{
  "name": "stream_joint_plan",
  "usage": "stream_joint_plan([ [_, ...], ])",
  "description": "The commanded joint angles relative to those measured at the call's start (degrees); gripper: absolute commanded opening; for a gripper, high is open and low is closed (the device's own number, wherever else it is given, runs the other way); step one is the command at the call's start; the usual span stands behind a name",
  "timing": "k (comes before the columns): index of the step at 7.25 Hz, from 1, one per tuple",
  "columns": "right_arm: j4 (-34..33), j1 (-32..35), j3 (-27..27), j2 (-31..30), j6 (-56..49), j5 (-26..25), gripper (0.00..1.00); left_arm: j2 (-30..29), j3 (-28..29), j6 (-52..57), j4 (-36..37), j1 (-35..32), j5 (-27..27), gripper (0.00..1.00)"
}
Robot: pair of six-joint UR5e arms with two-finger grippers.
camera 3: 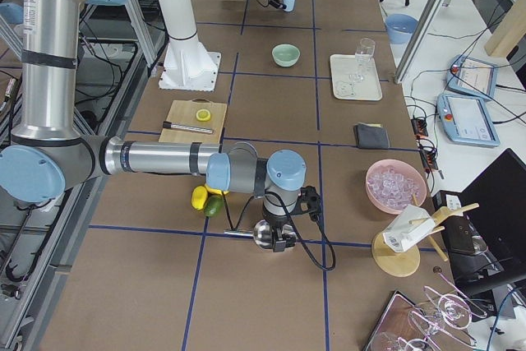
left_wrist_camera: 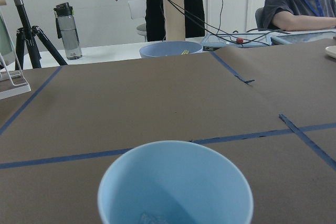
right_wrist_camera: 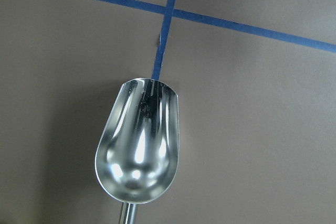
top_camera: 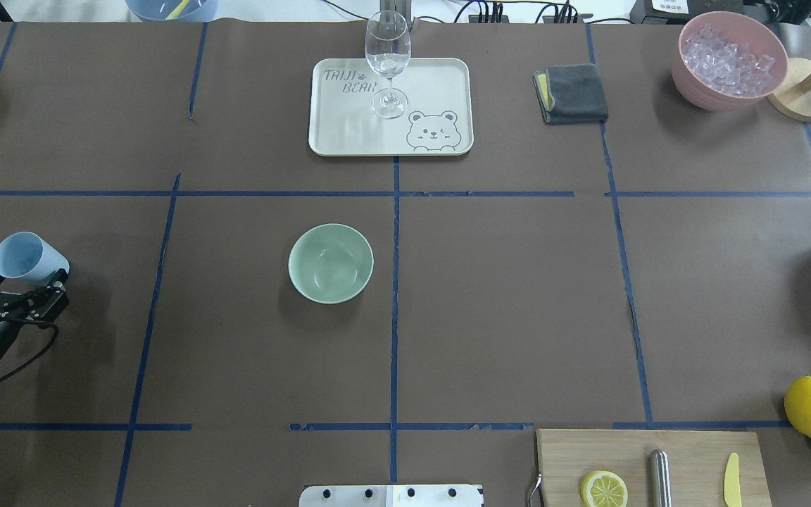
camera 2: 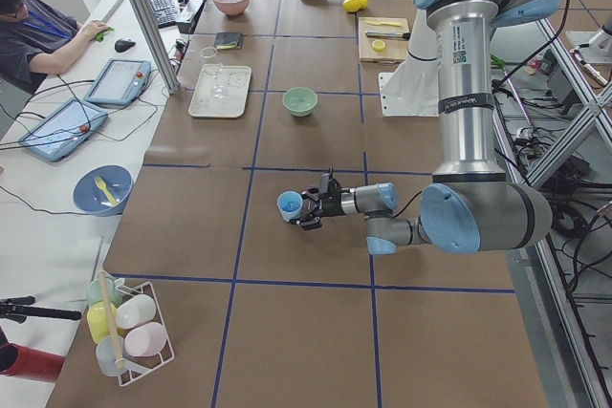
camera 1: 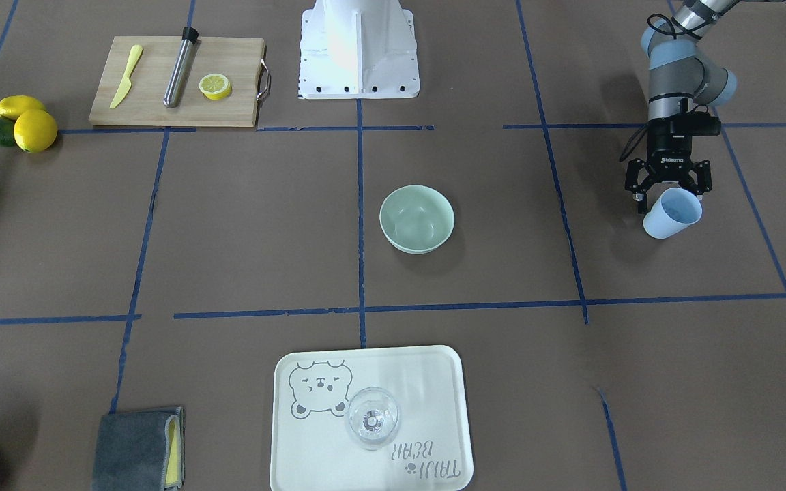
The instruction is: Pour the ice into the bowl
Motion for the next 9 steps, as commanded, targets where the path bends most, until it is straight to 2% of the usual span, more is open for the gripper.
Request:
stream_joint_plan([
  [1, 0.0, 0.0, 0.0, 0.1, 0.0, 0.0, 1.0, 0.0, 0.4, -0.1, 0.1, -0.1, -0.4, 1.0],
  [6, 0.0, 0.0, -0.1, 0.2, 0.0, -0.1, 1.0, -1.5, 0.7, -0.2, 0.3, -2.2, -3.0, 1.0],
  [9, 0.0, 0.0, -0.1, 0.3, -0.1, -0.1, 1.0, -3.4, 3.0, -0.1, 0.4, -4.6, -4.2, 1.0],
])
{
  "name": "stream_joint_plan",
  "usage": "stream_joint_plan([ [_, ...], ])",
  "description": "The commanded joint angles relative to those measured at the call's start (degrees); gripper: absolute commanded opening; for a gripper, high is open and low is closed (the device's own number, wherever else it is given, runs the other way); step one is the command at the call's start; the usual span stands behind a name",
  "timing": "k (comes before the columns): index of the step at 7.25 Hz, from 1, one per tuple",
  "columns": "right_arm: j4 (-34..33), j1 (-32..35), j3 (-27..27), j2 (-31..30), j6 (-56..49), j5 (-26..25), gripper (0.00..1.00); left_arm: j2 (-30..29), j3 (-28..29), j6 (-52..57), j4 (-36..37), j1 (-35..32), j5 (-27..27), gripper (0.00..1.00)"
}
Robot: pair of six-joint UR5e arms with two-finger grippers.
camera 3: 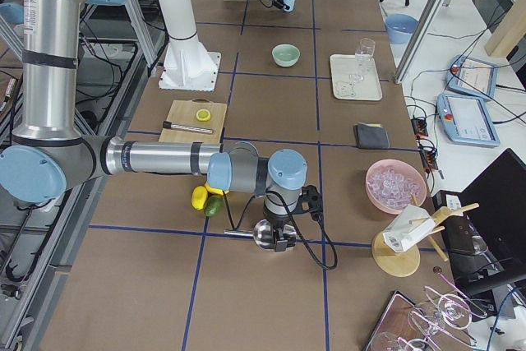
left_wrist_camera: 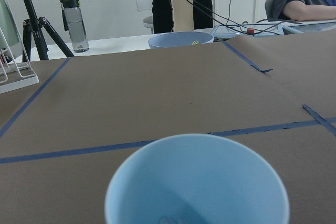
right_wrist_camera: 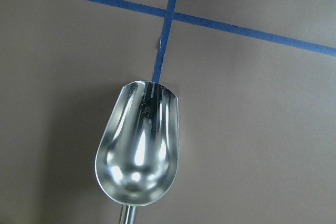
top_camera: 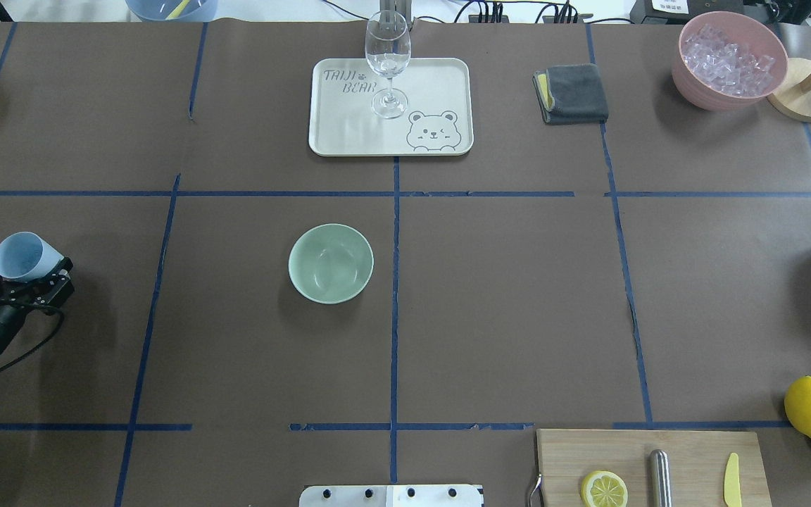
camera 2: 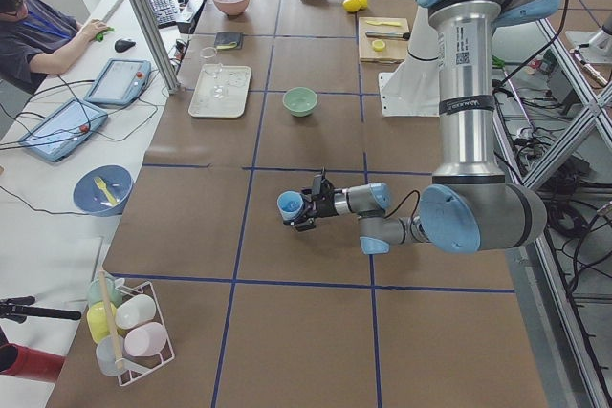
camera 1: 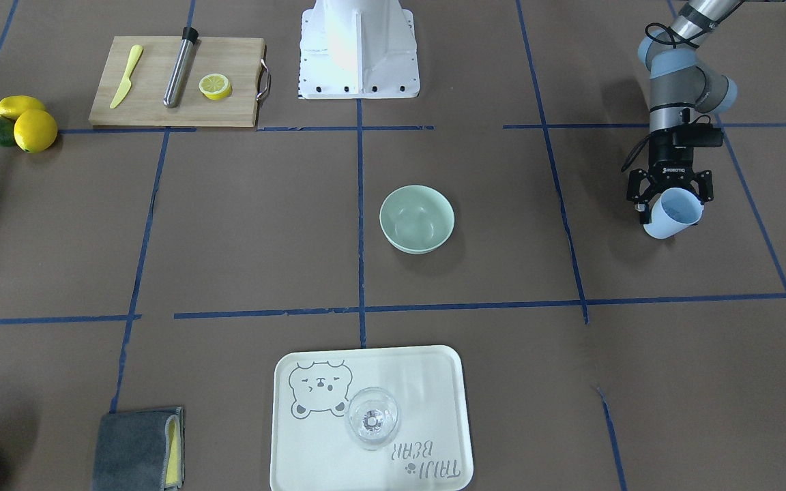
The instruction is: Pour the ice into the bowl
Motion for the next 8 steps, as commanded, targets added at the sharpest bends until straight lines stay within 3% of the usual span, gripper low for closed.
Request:
stream_joint_plan([
  [1, 0.0, 0.0, 0.0, 0.1, 0.0, 0.0, 1.0, -1.5, 1.5, 0.0, 0.0, -1.4, -0.8, 1.0],
  [2, 0.0, 0.0, 0.0, 0.2, 0.0, 0.0, 1.0, -2.0, 2.1, 0.1, 0.1, -1.4, -0.7, 0.99],
  [3, 0.0, 0.0, 0.0, 0.3, 0.1, 0.0, 1.0, -3.0, 2.5, 0.1, 0.0, -1.5, -0.7, 0.86],
  [5, 0.0, 0.0, 0.0, 0.5, 0.1, 0.0, 1.0, -3.3, 2.0, 0.2, -0.5, -1.6, -0.7, 0.08],
  [6, 0.0, 0.0, 0.0, 0.6, 0.1, 0.0, 1.0, -3.2, 1.3, 0.5, -1.0, -1.9, -0.8, 0.0],
  [8, 0.0, 0.0, -0.3, 0.6, 0.1, 0.0, 1.0, -2.4, -1.7, 5.5, -1.7, -2.8, -5.4, 0.0],
])
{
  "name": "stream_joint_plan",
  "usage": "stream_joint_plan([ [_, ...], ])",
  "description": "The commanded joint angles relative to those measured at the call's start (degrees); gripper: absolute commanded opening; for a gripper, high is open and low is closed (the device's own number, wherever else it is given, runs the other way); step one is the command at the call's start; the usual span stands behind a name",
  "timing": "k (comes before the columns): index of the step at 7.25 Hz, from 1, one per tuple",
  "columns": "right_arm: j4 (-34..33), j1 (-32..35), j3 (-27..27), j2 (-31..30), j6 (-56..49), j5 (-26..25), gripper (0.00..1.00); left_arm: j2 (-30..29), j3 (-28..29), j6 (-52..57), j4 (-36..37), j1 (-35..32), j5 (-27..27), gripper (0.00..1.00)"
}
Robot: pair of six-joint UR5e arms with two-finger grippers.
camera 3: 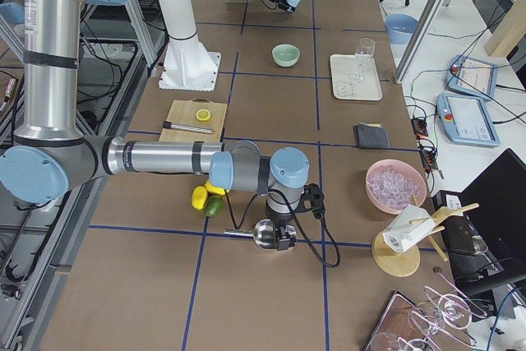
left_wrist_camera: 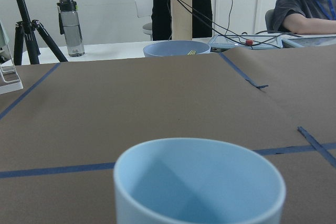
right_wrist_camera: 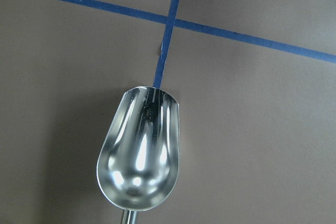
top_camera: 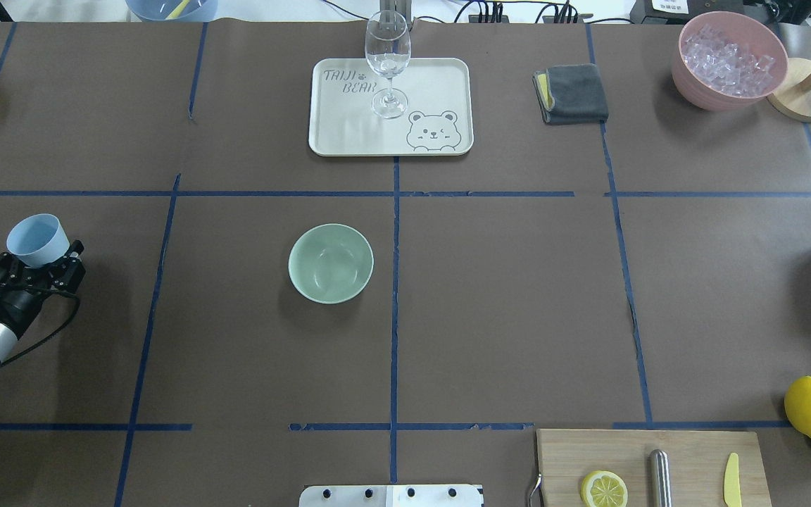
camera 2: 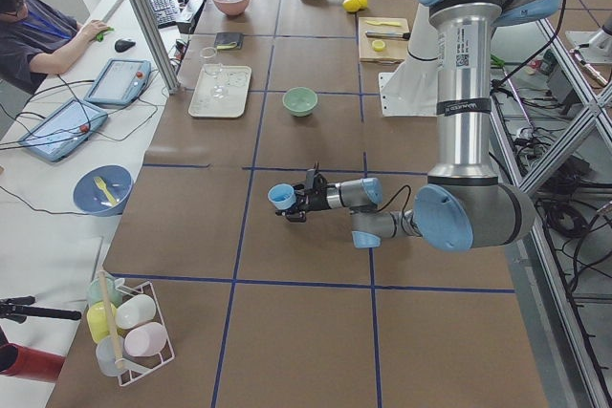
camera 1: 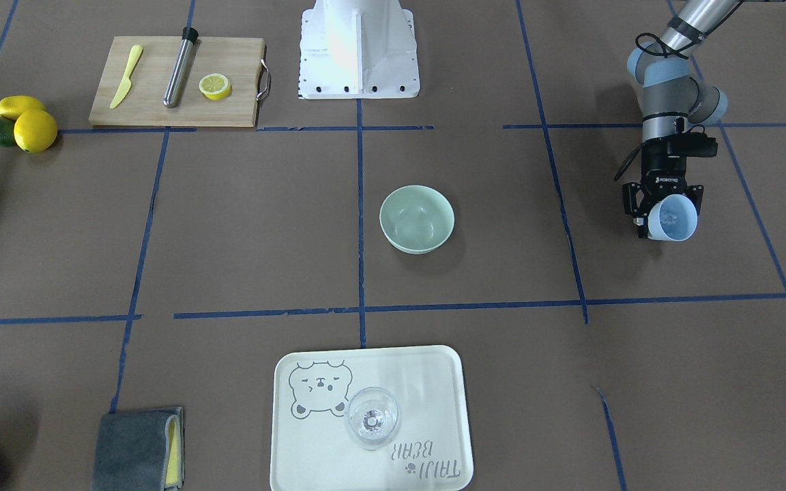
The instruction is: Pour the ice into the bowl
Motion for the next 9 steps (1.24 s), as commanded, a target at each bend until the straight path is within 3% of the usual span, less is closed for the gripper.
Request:
stream_joint_plan([
  [1, 0.0, 0.0, -0.2, 0.1, 0.0, 0.0, 1.0, 0.2, -3.6, 10.4, -0.5, -1.7, -3.2, 0.0],
  [2, 0.0, 0.0, -0.2, 0.1, 0.1, 0.0, 1.0, -0.5, -5.6, 18.9, -0.3, -2.7, -3.6, 0.0],
  [4, 0.0, 0.0, -0.7, 0.0, 0.1, 0.0, 1.0, -1.9, -12.3, 29.4, -0.4, -5.8, -13.2, 0.0],
  [5, 0.0, 0.0, -0.7, -0.3, 0.1, 0.0, 1.0, -4.2, -13.7, 30.0, 0.5, -5.6, -13.6, 0.0],
  [7, 0.0, 0.3, -1.4, -0.6, 0.0, 0.0, 1.0, -10.7, -13.7, 47.0, 0.7, -5.6, -15.4, 0.0],
  [8, 0.0, 0.5, -1.4, -0.7, 0.0, 0.0, 1.0, -11.9, -13.4, 48.0, 1.3, -5.2, -15.7, 0.0],
  [9, 0.0, 1.0, -1.5, -1.0, 0.0, 0.0, 1.0, -15.4, -13.2, 48.0, 6.8, -5.2, -15.6, 0.0],
])
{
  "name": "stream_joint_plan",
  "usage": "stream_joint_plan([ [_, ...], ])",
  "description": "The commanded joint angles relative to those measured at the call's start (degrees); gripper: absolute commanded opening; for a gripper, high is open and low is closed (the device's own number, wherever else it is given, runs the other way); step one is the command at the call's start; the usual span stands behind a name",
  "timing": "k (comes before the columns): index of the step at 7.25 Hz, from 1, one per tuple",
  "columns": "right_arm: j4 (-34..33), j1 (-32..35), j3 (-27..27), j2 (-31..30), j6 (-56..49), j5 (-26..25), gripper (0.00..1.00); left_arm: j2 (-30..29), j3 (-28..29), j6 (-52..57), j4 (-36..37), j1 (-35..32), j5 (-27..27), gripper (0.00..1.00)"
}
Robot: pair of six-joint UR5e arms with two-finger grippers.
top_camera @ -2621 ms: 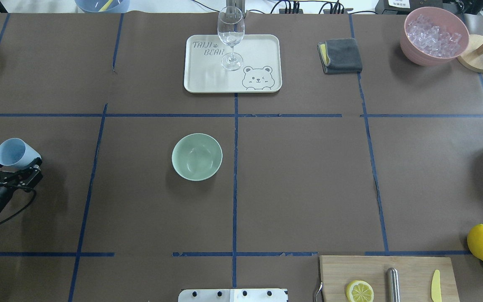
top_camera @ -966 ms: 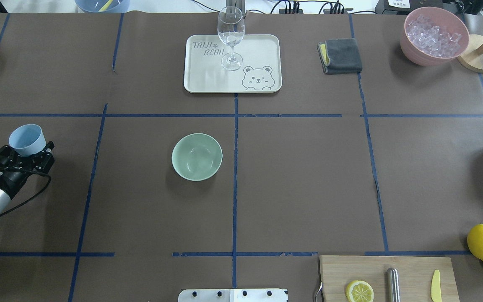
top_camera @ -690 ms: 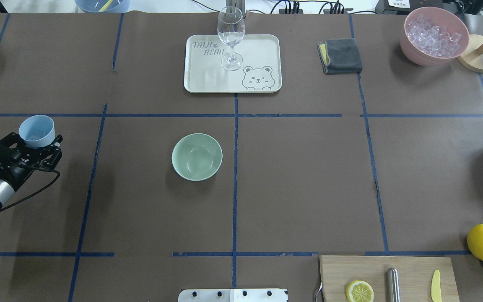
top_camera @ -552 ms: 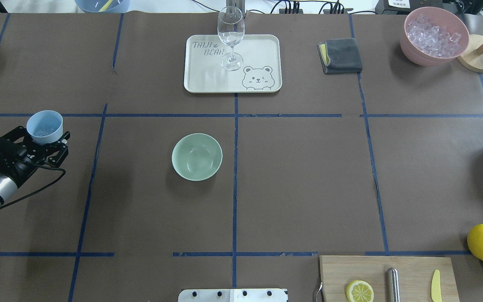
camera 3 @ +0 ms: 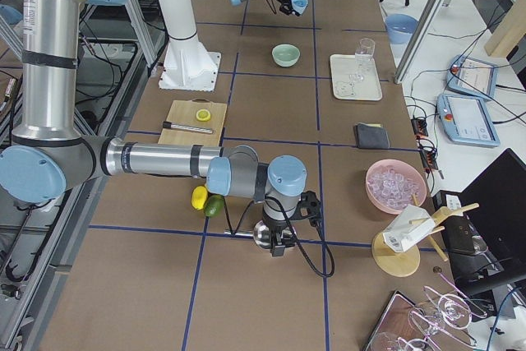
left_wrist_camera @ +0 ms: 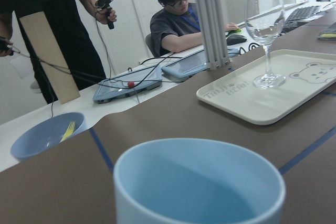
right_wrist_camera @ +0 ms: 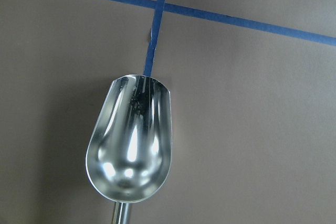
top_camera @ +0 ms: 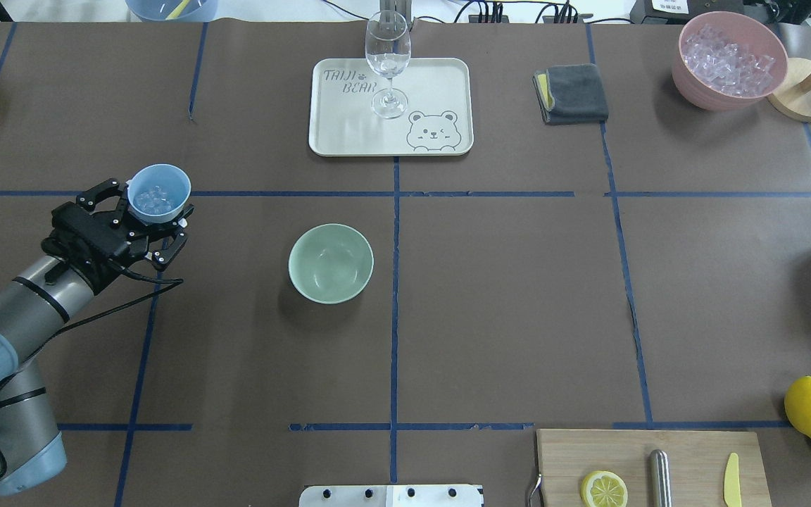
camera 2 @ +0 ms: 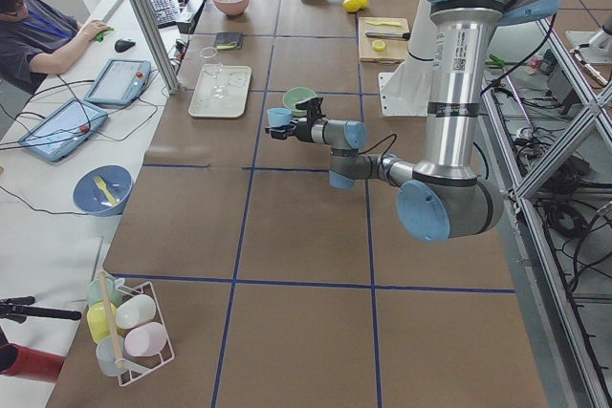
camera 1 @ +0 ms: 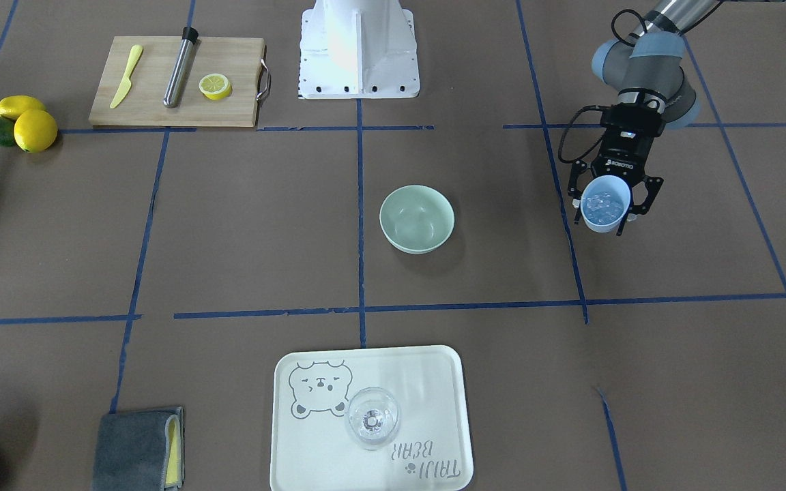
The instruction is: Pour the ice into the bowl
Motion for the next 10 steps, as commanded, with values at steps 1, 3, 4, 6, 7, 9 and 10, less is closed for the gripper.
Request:
stream_joint_plan([
  [1, 0.0, 0.9, -0.5, -0.6, -0.1, 0.0, 1.0, -5.5, 0.5, 1.9, 10.5, 0.1, 0.5, 0.0],
  [3, 0.0, 1.4, -0.5, -1.2, -0.1, 0.1, 1.0, -6.6, 0.7, 8.0, 13.2, 0.7, 1.7, 0.0],
  [4, 0.0, 1.7, -0.5, -1.5, -0.1, 0.1, 1.0, -9.1, 0.6, 17.8, 14.6, 1.4, 7.3, 0.0],
  [6, 0.0, 2.0, -0.6, -1.9, 0.0, 0.2, 1.0, -12.4, 1.8, 28.5, 15.9, 5.4, 8.0, 0.0],
  [7, 0.0, 2.4, -0.5, -1.9, 0.0, 0.1, 1.0, -12.6, 2.4, 34.5, 15.9, 6.2, 8.2, 0.0],
  [9, 0.0, 2.8, -0.6, -1.9, 0.2, 0.1, 1.0, -13.5, 2.6, 46.8, 16.3, 9.4, 12.7, 0.0],
  [10, 0.0, 3.0, -0.5, -1.9, 0.2, 0.1, 1.0, -14.1, 2.2, 53.4, 17.0, 9.5, 12.7, 0.0],
])
